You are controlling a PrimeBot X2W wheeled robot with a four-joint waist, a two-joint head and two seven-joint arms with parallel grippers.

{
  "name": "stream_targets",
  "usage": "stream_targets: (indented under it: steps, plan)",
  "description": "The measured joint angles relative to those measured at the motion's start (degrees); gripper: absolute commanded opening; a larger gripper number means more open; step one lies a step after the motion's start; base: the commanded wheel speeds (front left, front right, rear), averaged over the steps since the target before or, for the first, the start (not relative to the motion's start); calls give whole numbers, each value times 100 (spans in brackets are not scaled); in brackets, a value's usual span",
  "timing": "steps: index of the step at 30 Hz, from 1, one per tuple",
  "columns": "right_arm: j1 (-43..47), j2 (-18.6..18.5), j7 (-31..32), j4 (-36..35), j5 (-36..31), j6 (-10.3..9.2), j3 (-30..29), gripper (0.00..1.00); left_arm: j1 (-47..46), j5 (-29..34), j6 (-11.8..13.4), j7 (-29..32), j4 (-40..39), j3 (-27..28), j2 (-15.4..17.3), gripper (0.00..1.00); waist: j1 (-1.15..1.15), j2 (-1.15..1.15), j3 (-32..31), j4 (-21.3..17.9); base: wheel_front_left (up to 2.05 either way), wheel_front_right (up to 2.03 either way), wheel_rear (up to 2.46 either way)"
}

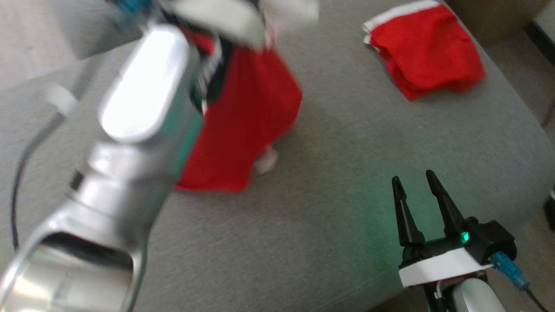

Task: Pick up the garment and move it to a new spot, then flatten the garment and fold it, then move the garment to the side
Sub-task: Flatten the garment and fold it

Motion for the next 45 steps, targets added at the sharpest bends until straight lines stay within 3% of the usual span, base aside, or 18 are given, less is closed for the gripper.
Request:
stream_targets:
  steps: [5, 9, 19, 28, 29, 30, 31, 36, 42, 45]
  plan:
    - [5, -4, 0, 34, -58, 0, 7, 100, -594, -933, 249, -367, -69, 526, -74, 0, -1, 0, -241, 429, 0, 0, 0]
    - [44, -11, 0, 57, -99, 0, -85, 100, -207, -1552, 474, -686, -5, 933, -79, 0, -1, 0, -437, 836, 0, 0, 0]
    - [433, -84, 0, 53, -149, 0, -200, 100, 3772, -2218, 614, -945, -120, 1738, 165, 0, -1, 0, -756, 1888, 0, 0, 0]
    - [552, -142, 0, 58, -151, 0, -227, 100, 5678, -2125, 246, -1005, -906, 2403, 73, 0, -1, 0, -986, 2517, 0, 0, 0]
    - [577, -142, 0, 58, -151, 0, -222, 100, 5814, -2096, 210, -1006, -916, 2388, 68, 33, -1, 0, -1012, 2561, 0, 0, 0]
    - [606, -142, 0, 59, -151, 0, -212, 100, 5938, -2058, 212, -1006, -917, 2369, 68, 88, -1, 0, -1039, 2601, 0, 0, 0]
    - [632, -142, 0, 62, -151, 0, -197, 100, 6040, -1985, 215, -1005, -926, 2348, 68, 100, -1, 0, -1065, 2633, 0, 0, 0]
    - [684, -141, 0, 59, -200, 0, -179, 100, 6313, -1141, 337, -1005, -1188, 2169, 164, 100, -1, 0, -1115, 2696, 0, 0, 0]
    - [699, -142, 0, 56, -201, 0, -170, 100, 6354, -167, 360, -860, -1489, 1790, 940, 100, 0, 0, -1029, 2676, 0, 0, 0]
    - [698, -142, 0, 57, -201, 0, -123, 100, 6353, 49, 201, -555, -1515, 1567, 1259, 100, 0, 0, -977, 2638, 0, 0, 0]
